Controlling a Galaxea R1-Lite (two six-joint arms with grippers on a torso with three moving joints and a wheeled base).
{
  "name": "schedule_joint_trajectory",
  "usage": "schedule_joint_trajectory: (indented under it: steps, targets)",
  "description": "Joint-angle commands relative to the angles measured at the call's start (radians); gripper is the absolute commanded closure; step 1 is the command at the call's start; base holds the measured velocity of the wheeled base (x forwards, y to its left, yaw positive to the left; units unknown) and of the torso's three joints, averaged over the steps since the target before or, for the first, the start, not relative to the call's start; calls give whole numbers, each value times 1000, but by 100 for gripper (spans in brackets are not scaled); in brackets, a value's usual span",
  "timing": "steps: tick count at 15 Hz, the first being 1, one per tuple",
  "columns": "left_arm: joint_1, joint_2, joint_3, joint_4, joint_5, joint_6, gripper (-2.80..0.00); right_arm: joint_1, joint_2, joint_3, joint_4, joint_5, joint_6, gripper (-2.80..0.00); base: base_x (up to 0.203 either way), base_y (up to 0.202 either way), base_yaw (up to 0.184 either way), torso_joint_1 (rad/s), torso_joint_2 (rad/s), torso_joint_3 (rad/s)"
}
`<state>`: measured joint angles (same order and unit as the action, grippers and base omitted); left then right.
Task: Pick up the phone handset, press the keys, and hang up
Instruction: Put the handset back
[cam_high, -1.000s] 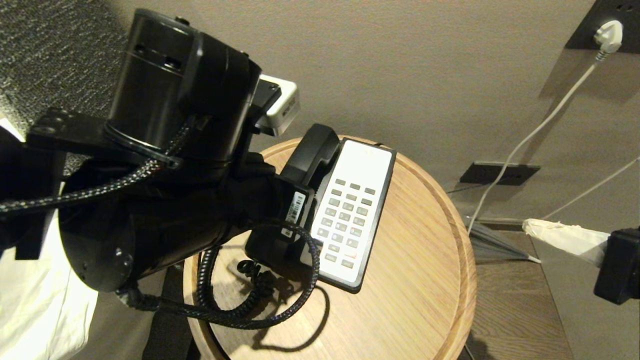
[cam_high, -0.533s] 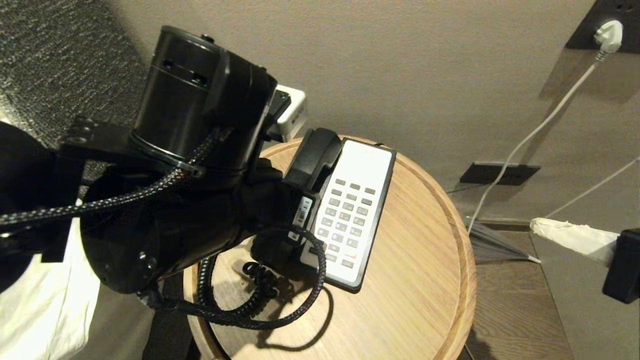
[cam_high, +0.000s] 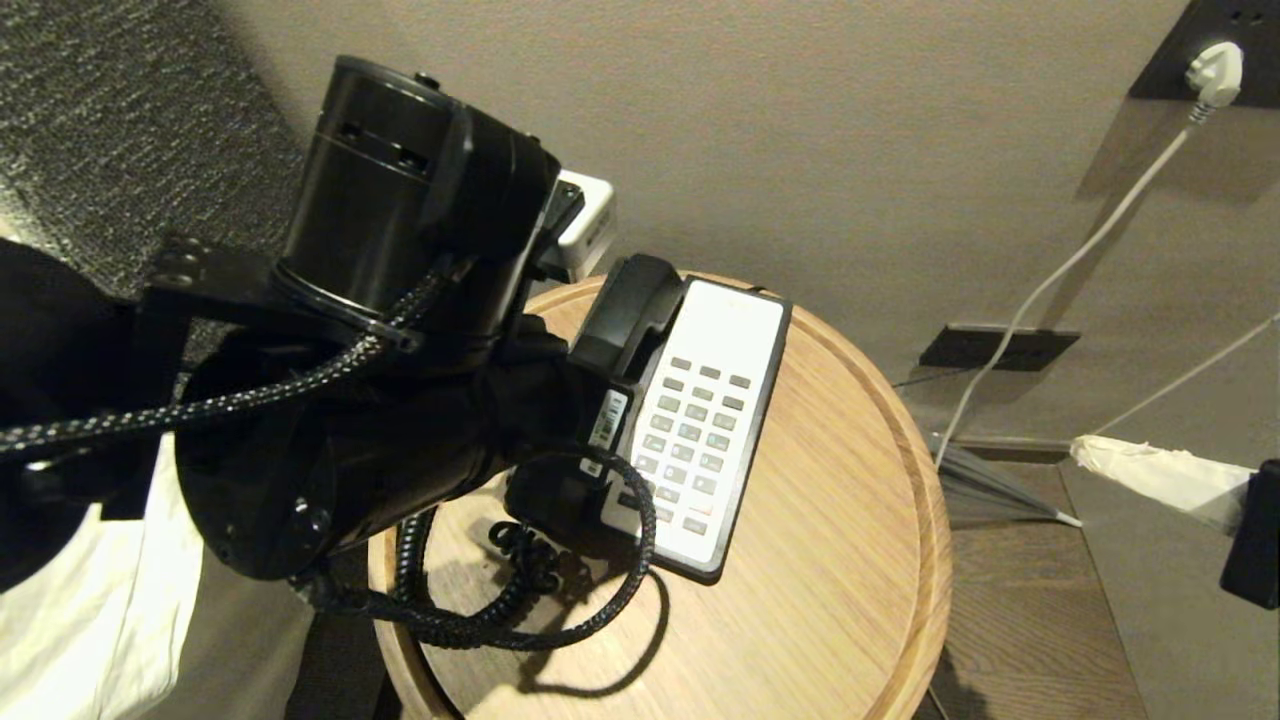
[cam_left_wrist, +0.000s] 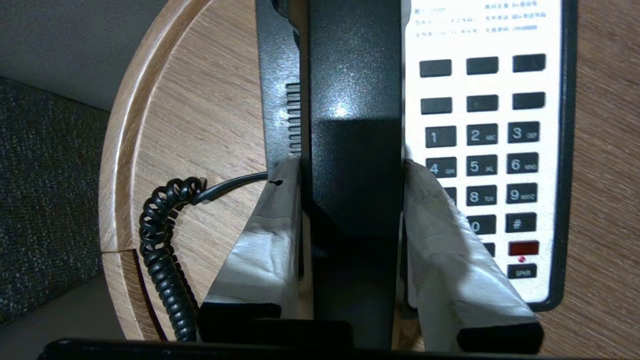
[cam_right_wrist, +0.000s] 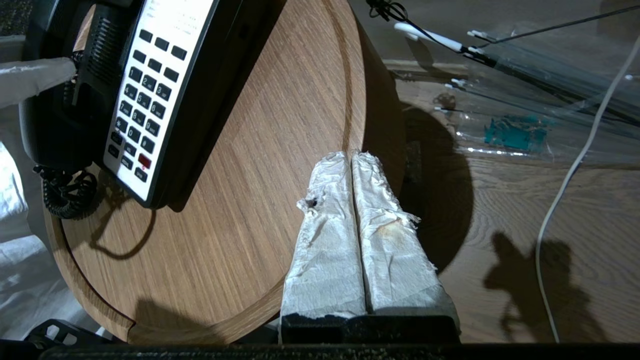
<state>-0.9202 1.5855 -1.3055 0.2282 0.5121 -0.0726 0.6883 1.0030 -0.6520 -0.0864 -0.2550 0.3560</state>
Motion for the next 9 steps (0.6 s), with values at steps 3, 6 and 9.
schedule_joint_trajectory:
  steps: [3, 6, 9]
  targets:
    - [7, 10, -1, -2, 0, 0, 0, 0, -3, -1, -1, -1, 1, 0, 0, 0, 0, 0, 0, 0]
    - [7, 18, -3, -5, -3, 0, 0, 0, -4, 0, -1, -1, 1, 0, 0, 0, 0, 0, 0, 0]
    - [6, 28, -3, -18, -6, 0, 0, 0, -4, 0, -1, -1, 1, 0, 0, 0, 0, 0, 0, 0]
